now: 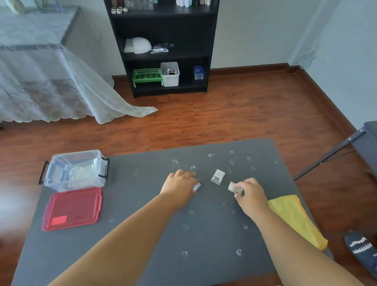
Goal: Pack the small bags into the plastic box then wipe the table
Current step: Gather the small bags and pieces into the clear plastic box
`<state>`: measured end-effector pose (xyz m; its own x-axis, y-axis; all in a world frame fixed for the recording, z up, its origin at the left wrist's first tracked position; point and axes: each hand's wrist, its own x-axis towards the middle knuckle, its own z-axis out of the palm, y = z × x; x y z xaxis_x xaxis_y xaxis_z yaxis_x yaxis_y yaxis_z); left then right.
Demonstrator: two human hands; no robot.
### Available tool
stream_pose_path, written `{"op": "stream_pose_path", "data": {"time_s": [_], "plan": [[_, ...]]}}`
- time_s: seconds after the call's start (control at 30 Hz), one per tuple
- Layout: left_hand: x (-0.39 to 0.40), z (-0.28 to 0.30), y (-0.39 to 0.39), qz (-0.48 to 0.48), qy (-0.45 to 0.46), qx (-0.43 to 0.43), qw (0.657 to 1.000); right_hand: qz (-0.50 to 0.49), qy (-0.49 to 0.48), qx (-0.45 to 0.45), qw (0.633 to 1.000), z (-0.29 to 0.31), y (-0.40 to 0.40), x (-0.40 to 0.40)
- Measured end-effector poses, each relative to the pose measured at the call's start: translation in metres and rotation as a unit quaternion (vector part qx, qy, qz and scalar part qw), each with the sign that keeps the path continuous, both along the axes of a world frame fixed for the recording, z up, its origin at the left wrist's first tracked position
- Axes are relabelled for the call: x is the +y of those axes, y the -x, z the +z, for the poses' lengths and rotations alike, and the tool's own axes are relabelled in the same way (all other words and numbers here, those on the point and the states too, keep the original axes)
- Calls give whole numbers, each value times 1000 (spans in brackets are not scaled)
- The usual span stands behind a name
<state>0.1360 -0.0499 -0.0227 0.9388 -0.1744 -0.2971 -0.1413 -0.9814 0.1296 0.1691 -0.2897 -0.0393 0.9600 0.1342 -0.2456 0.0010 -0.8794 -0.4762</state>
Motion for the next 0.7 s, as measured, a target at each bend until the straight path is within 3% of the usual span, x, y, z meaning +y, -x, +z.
{"op": "stream_pose_path", "data": {"time_s": [0.2,0.3,0.43,0.6,0.7], "plan": [[-3,-3,-4,28,11,-10,1000,6,-11,39,999,5,-11,-2],[-5,-3,-7,83,58,17,995,17,-13,74,997,10,-21,0],[-5,2,-12,139,89,80,983,143,38,76,986,26,-38,11],[-6,8,-10,176,125,79,973,294,176,73,937,46,-63,43],[-5,10,-4,175,136,66,973,334,191,45,922,46,-72,55]]}}
